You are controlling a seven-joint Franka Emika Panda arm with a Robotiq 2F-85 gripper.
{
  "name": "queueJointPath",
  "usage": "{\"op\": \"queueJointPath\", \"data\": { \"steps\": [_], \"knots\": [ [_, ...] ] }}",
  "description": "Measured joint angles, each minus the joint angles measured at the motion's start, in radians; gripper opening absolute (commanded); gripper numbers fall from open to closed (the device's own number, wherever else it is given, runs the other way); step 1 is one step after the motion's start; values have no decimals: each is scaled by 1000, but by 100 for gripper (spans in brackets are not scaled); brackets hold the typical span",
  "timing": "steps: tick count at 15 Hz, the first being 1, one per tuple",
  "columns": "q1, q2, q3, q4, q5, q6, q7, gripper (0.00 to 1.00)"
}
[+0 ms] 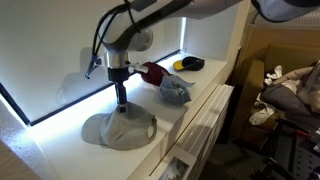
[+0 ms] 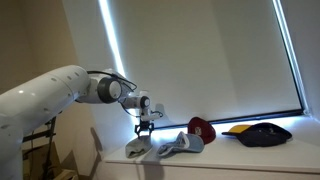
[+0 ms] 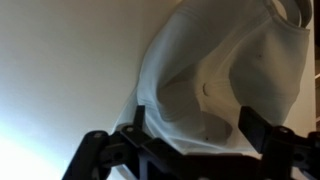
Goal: Move the black and beige caps to the right
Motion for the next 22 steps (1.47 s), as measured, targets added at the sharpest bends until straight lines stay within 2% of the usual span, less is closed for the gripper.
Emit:
{"op": "queueJointPath", "data": {
  "steps": [2, 3, 4, 14, 16, 22],
  "knots": [
    [22, 64, -4, 39, 0, -37, -2, 100],
    [34, 93, -7, 63, -1, -44, 0, 75],
    [41, 101, -9, 88, -2, -65, 4, 73],
    [39, 102, -17, 98, -10, -40, 40, 4],
    [45, 95, -29, 98, -32, -23, 70, 0],
    [93, 16, -106, 84, -162, 38, 217, 1]
  ]
}}
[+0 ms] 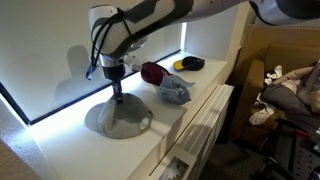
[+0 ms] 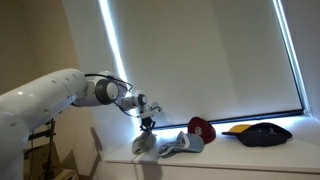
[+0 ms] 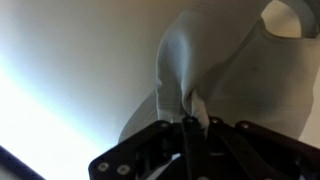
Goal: Move the black and beige caps to the right
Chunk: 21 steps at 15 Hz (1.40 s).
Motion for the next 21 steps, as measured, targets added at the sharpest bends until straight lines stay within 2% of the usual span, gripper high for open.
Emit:
{"op": "queueJointPath", "data": {
  "steps": [3, 9, 15, 17, 21],
  "knots": [
    [28, -86, -42, -56, -73, 48, 82, 1],
    [37, -315, -84, -265, -186, 163, 167, 1],
    [10, -546, -132, -408, -213, 285, 192, 1],
    [-22, -620, -132, -444, -202, 278, 193, 1],
    [-106, -749, -136, -473, -135, 81, 217, 1]
  ]
}}
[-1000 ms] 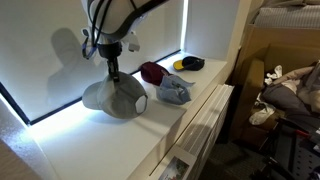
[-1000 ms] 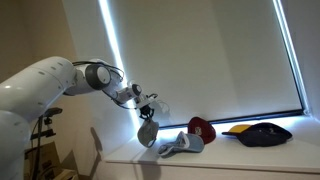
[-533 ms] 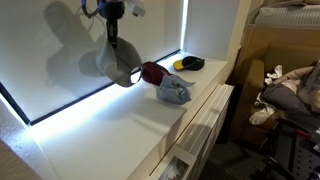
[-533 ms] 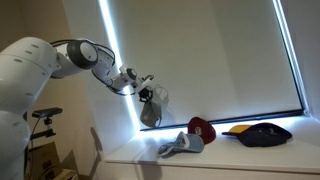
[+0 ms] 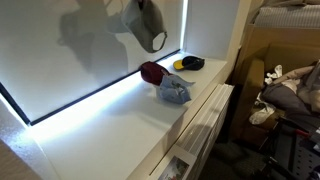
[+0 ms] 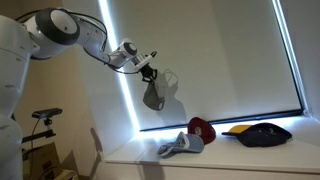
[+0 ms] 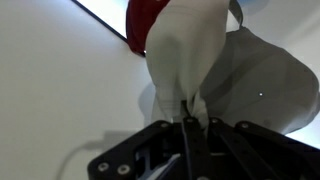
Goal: Move the black and beige caps to the right
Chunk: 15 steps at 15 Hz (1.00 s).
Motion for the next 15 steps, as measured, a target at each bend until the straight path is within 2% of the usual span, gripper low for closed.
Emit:
{"op": "queueJointPath", "data": {
  "steps": [3, 6, 11, 15],
  "knots": [
    [-65, -74, -39, -40, 0, -58, 78, 1],
    [-128, -112, -89, -97, -6, -50, 173, 1],
    [-190, -126, -174, -222, -83, 49, 425, 1],
    [-201, -125, -246, -336, -241, 167, 703, 1]
  ]
}}
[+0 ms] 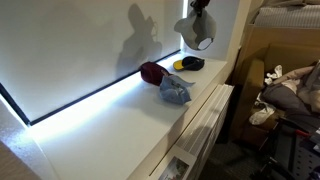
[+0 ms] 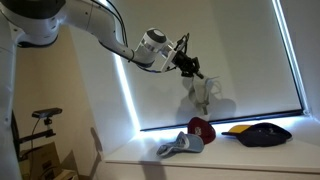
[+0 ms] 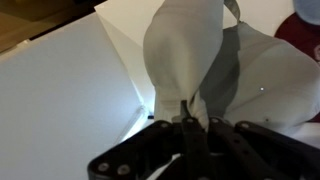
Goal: Move the black and beige caps to the right
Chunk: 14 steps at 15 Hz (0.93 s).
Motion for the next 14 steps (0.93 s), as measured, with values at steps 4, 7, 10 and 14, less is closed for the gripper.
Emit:
{"op": "queueJointPath", "data": {
  "steps": [4, 7, 10, 14],
  "knots": [
    [-5, 2, -61, -99, -229, 147, 293, 31],
    [-7, -3, -65, -194, -404, 360, 418, 51],
    [53, -1, -53, -305, -615, 473, 539, 73],
    [162, 30, -7, -400, -818, 514, 660, 76]
  ]
}}
